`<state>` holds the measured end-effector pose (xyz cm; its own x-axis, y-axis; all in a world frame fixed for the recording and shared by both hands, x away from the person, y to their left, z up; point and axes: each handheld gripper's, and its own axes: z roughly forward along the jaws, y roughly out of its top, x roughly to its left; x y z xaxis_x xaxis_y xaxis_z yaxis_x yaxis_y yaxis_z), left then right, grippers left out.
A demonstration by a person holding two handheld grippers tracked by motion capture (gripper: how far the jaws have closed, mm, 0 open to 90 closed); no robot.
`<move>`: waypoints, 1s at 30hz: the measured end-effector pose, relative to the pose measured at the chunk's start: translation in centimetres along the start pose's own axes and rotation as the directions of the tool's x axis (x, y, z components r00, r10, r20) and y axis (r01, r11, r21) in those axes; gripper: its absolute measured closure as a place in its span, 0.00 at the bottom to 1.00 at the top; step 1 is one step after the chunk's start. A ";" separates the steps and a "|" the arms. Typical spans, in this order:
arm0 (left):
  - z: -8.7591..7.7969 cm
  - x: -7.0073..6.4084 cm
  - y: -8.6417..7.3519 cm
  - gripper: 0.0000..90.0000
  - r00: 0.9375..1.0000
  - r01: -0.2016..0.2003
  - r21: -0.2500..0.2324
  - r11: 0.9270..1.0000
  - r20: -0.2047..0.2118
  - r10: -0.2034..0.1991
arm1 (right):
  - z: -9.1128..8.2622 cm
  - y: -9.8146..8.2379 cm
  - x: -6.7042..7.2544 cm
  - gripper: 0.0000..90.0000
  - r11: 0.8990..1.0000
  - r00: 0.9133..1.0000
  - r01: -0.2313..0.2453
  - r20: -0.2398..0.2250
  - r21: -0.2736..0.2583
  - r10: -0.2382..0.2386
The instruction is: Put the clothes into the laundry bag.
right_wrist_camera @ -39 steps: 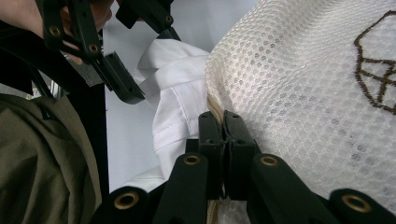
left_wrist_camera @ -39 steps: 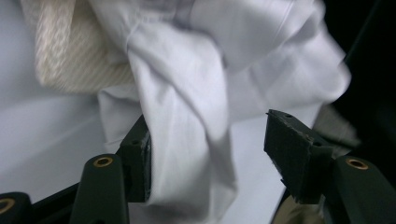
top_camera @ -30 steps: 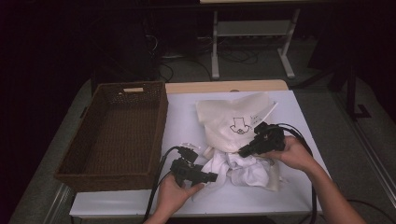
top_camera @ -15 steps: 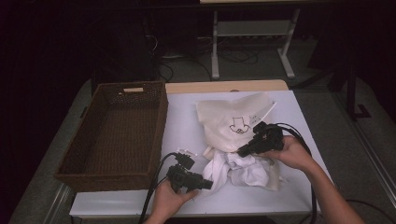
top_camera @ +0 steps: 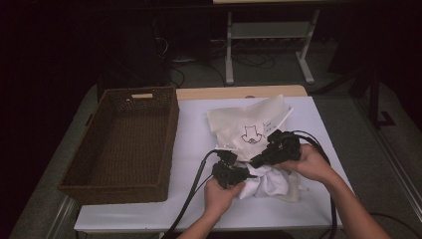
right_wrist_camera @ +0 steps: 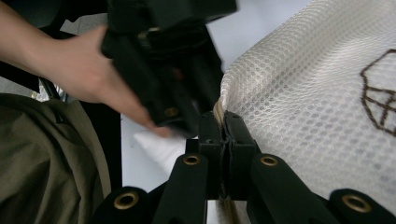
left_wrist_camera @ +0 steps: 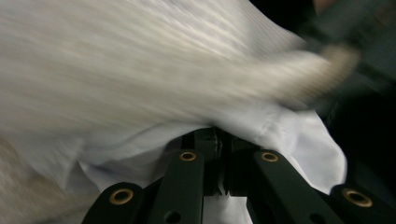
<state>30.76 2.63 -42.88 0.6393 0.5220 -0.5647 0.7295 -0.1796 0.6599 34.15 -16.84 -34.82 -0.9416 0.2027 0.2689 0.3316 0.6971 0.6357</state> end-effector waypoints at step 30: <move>-3.5 -0.1 -3.5 0.41 0.999 0.032 0.183 0.983 -0.015 -0.030 | 0.9 -1.8 -2.2 0.97 0.996 0.996 -0.084 0.028 0.013 0.083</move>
<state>27.32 6.18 -43.39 0.6134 0.5399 -0.5764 0.7819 -0.3126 0.5393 35.55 -17.91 -37.21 -0.9120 0.2792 0.3006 0.4084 0.6867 0.6013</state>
